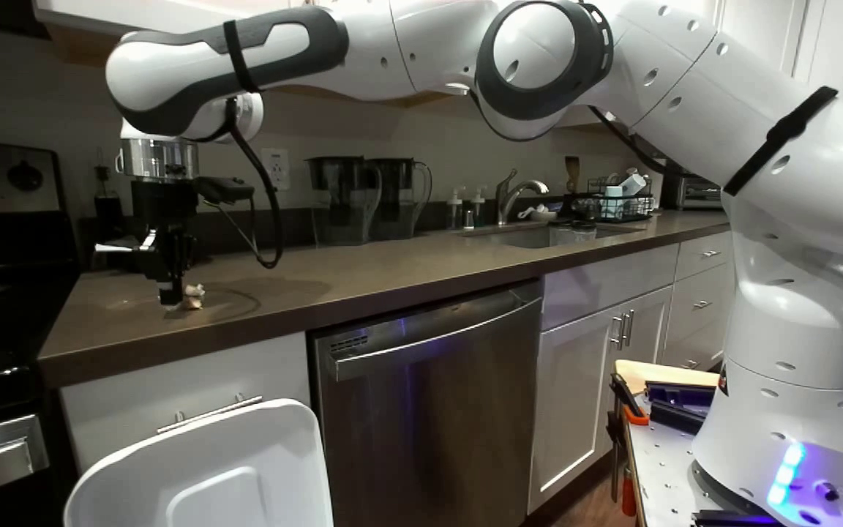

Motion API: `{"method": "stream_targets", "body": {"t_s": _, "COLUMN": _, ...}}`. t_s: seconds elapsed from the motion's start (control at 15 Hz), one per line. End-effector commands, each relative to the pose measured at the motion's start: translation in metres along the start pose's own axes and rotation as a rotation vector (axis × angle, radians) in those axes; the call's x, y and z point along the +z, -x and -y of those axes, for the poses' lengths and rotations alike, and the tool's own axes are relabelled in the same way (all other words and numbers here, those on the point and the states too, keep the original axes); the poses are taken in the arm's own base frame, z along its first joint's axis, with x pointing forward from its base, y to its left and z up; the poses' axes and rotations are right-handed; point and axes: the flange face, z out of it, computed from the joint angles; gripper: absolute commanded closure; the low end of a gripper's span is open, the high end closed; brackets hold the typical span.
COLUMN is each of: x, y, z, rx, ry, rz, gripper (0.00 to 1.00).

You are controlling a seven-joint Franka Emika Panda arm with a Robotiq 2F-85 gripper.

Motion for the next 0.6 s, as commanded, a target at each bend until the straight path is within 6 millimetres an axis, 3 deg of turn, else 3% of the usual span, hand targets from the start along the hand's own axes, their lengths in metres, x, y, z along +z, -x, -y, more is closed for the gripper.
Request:
{"method": "stream_targets", "body": {"t_s": 0.0, "x": -0.005, "y": 0.001, "z": -0.002, "rx": -0.014, "ry": 0.021, "rz": 0.028, "gripper": 0.55}}
{"method": "stream_targets", "body": {"t_s": 0.4, "x": -0.001, "y": 0.009, "z": -0.019, "rx": -0.005, "ry": 0.057, "rz": 0.051, "gripper": 0.17}}
{"method": "stream_targets", "body": {"t_s": 0.47, "x": -0.001, "y": 0.01, "z": -0.021, "rx": -0.001, "ry": 0.056, "rz": 0.054, "gripper": 0.6}}
{"method": "stream_targets", "body": {"t_s": 0.53, "x": 0.0, "y": 0.011, "z": -0.022, "rx": 0.003, "ry": 0.058, "rz": 0.056, "gripper": 0.57}}
